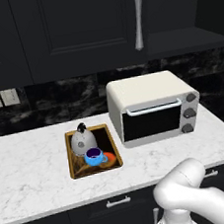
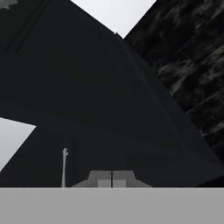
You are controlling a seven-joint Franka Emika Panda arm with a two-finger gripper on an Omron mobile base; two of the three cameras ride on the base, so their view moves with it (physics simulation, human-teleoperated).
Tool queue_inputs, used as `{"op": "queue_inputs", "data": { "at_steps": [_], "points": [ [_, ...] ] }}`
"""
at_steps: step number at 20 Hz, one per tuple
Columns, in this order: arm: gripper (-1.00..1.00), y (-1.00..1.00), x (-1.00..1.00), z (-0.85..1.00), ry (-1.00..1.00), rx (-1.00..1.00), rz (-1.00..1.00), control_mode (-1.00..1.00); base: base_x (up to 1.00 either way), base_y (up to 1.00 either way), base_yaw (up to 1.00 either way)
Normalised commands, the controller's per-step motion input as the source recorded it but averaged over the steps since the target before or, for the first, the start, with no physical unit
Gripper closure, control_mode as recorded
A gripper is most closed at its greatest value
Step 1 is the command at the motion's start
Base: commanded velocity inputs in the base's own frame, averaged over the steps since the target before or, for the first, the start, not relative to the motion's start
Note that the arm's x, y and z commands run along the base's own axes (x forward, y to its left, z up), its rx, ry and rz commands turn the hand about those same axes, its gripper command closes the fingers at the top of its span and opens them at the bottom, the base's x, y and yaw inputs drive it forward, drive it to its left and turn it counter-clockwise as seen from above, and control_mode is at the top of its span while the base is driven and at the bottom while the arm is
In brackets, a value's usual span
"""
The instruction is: Pick the kettle from the counter and place it on the tray. Then pick the mug from the cabinet and place it on the tray. Then close the cabinet doors.
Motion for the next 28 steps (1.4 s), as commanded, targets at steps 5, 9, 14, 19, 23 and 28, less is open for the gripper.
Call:
{"op": "queue_inputs", "data": {
  "at_steps": [5, 9, 14, 19, 23, 28],
  "points": [
    [1.0, 0.01, 0.0, 0.19, 0.0, 0.01, 0.25, -1.0, 0.0, 0.0, 0.0],
    [1.0, 0.12, 0.04, 0.02, 0.0, 0.0, 0.23, -1.0, 0.0, 0.0, 0.0],
    [1.0, 0.21, 0.05, 0.09, -0.02, 0.0, 0.21, -1.0, 0.0, 0.0, 0.0],
    [1.0, 0.23, 0.02, 0.32, -0.01, 0.0, 0.15, -1.0, 0.0, 0.0, 0.0],
    [1.0, 0.43, 0.03, 0.29, 0.0, 0.0, 0.06, -1.0, 0.0, 0.0, 0.0],
    [1.0, 0.56, 0.0, 0.29, 0.0, 0.0, 0.0, -1.0, 0.0, 0.0, 0.0]
  ]
}}
